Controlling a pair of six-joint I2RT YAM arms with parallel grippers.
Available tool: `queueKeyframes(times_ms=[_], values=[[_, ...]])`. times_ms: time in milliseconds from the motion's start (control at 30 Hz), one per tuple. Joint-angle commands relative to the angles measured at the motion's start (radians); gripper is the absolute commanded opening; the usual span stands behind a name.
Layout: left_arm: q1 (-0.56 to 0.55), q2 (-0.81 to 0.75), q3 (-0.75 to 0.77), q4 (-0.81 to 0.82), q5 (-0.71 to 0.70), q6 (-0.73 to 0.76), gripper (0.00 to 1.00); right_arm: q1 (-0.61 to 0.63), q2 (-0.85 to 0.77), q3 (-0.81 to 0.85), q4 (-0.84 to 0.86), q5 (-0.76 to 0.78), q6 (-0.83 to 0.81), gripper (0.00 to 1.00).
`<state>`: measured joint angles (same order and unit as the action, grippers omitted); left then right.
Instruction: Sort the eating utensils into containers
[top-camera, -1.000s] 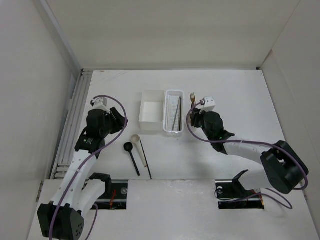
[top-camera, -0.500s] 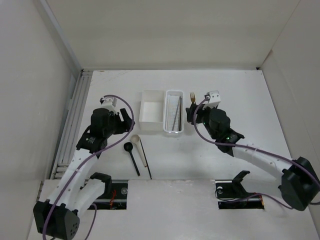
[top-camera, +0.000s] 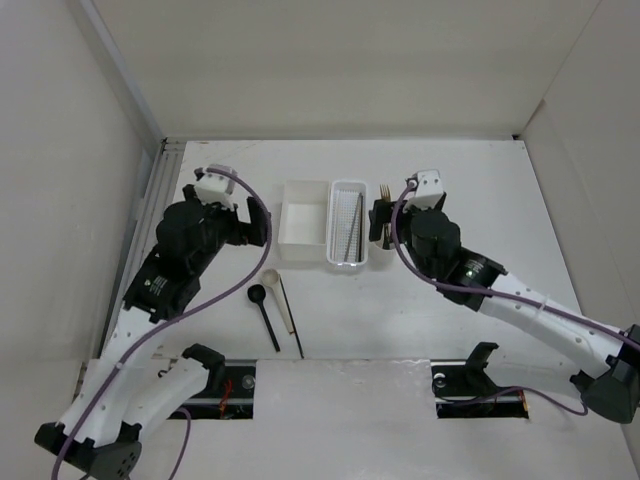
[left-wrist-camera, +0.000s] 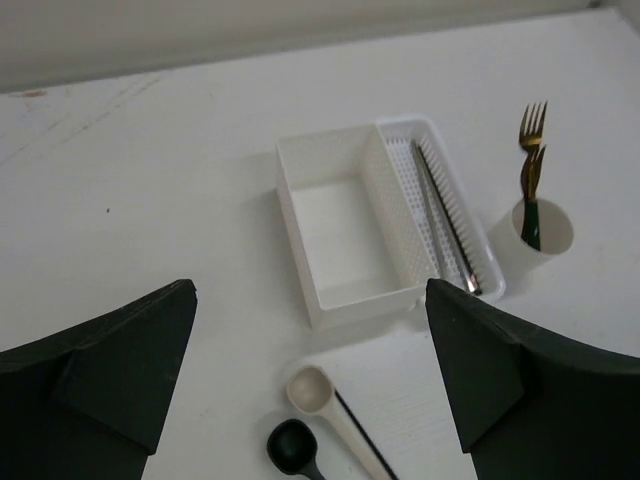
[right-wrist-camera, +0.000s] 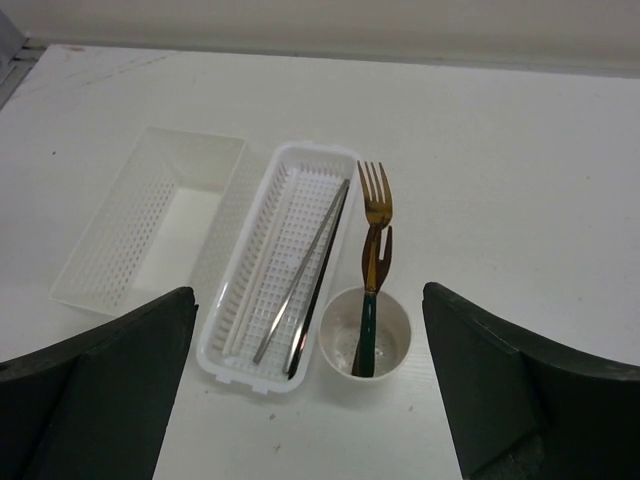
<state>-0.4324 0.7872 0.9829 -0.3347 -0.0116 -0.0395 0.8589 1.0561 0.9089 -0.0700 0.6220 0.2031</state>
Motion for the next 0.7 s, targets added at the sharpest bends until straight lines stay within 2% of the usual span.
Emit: queueKeyframes(times_ms=[0,100,167,233,267,367,467,533,667], values=[[-0.003,-0.072,0.094,-0.058,-0.068,-0.138,0.99,0.006,0.005,0.077,-0.151,0.085,0.082,1.0],[-0.003,-0.127,-0.005,-0.059,0.097,-0.218,0.99,0.015,0.031,0.1,-0.209,0.085,0.127,1.0],[0.026,-0.176,-0.079,-0.047,0.232,-0.35,0.99,0.025,0.045,0.1,-0.255,0.067,0.182,1.0],[0.058,-0.177,-0.179,-0.093,0.21,-0.454,0.99,0.025,0.058,0.1,-0.28,0.041,0.22,1.0],[0.058,-0.165,-0.208,-0.155,0.141,-0.532,0.99,0.025,0.068,0.1,-0.306,0.007,0.235,1.0],[0.044,-0.084,-0.302,-0.196,0.114,-0.617,0.99,0.025,0.077,0.1,-0.344,-0.065,0.292,1.0],[-0.052,0.053,-0.355,-0.208,0.087,-0.706,0.99,0.025,0.09,0.091,-0.382,-0.114,0.349,1.0],[-0.113,0.136,-0.365,-0.233,0.021,-0.755,0.99,0.046,0.102,0.081,-0.424,-0.114,0.381,1.0],[-0.186,0.175,-0.34,-0.277,0.007,-0.764,0.99,0.068,0.124,0.059,-0.406,-0.143,0.413,1.0]])
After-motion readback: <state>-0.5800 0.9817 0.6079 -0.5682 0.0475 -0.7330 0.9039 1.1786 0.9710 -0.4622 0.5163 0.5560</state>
